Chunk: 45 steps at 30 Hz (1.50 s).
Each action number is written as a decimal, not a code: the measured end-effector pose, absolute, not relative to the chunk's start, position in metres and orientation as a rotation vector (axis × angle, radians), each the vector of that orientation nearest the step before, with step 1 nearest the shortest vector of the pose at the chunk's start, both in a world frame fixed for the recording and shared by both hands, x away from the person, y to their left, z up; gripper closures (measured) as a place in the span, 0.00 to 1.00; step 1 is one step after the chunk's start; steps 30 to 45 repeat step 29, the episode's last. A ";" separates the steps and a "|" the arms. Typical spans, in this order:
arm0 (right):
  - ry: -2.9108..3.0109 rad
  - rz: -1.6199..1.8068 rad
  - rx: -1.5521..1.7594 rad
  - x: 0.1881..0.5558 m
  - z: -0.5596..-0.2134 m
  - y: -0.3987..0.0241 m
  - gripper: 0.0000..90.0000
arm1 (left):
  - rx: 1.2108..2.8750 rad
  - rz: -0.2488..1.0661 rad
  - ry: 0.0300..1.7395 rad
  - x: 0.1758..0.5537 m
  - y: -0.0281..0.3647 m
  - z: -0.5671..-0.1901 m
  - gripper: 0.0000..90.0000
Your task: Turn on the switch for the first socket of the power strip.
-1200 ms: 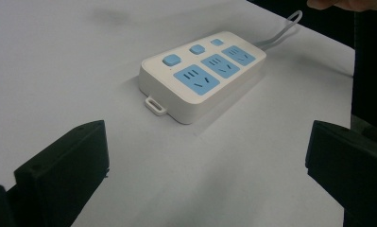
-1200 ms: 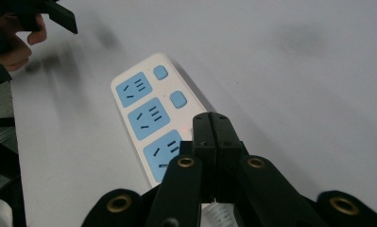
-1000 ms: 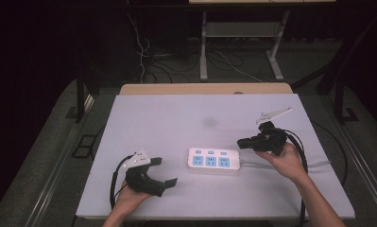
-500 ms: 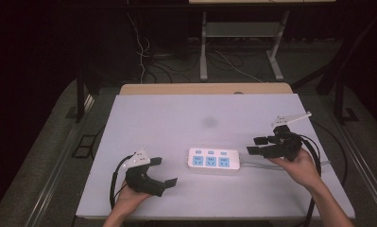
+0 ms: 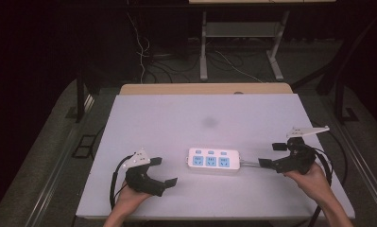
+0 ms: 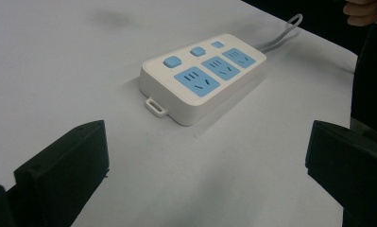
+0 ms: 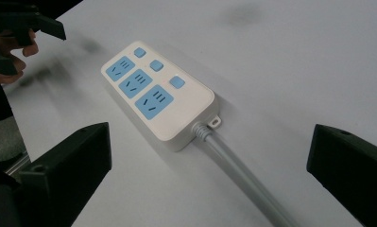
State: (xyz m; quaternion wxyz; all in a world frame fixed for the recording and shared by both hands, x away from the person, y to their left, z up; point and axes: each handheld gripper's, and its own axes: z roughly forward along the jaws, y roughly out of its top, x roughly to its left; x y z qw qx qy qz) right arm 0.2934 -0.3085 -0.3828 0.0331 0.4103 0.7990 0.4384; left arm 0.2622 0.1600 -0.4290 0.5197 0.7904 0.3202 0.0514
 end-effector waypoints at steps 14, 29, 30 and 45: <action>2.390 1.419 1.325 0.264 -0.405 -0.323 0.00 | 1.898 0.123 0.768 0.262 0.160 -0.429 0.00; 2.349 1.416 1.329 0.244 -0.428 -0.323 0.00 | 1.904 0.120 0.771 0.262 0.160 -0.430 0.00; 2.349 1.416 1.329 0.244 -0.428 -0.323 0.00 | 1.904 0.120 0.771 0.262 0.160 -0.430 0.00; 2.349 1.416 1.329 0.244 -0.428 -0.323 0.00 | 1.904 0.120 0.771 0.262 0.160 -0.430 0.00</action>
